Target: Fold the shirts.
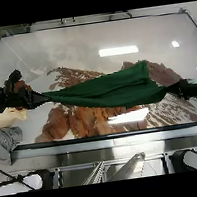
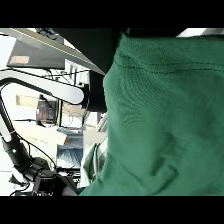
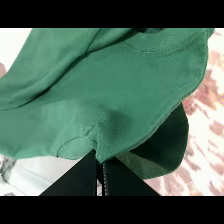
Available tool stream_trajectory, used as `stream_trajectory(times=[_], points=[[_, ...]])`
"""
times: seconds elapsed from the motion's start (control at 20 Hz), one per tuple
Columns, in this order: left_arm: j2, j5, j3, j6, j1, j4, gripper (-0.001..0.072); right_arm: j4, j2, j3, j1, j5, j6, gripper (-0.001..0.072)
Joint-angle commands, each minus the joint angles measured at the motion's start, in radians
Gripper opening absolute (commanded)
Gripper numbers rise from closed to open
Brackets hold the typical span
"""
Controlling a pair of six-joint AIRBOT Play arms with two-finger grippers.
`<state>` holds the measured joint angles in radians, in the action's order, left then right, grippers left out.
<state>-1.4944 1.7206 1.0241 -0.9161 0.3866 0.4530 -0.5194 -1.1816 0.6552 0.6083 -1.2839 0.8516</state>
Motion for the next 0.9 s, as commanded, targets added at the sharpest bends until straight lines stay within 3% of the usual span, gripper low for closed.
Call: stream_trajectory(times=[0.0,0.85], points=[[0.000,-0.001,0.000,0.003,0.033,0.001,0.0016,0.000,-0.001,-0.001,-0.001,0.001,-0.002,0.0022],[0.000,-0.001,0.000,0.002,0.046,0.125,0.0016,-0.001,-0.001,-0.003,-0.001,0.001,-0.003,0.0022]])
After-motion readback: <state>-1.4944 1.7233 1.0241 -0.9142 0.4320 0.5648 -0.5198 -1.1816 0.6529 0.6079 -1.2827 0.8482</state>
